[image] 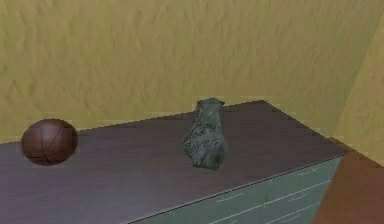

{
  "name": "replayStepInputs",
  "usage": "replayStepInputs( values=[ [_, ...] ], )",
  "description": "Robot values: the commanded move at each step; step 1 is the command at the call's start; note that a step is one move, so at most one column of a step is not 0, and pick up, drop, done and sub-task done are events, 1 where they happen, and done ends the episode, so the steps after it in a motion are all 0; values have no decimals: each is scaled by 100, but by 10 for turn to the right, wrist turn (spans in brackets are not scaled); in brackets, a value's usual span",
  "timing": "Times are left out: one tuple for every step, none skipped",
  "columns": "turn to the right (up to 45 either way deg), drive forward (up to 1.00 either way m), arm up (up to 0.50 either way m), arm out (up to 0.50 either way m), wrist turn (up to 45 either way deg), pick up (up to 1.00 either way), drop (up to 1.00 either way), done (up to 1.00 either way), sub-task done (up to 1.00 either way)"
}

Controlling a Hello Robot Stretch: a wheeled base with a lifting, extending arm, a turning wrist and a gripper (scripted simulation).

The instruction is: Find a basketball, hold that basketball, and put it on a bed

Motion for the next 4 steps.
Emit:
replayStepInputs(
  values=[
    [0,25,0,0,0,0,0,0,0],
    [-450,0,0,0,0,0,0,0,0],
    [-450,0,0,0,0,0,0,0,0],
    [-450,0,0,0,0,0,0,0,0]
  ],
)
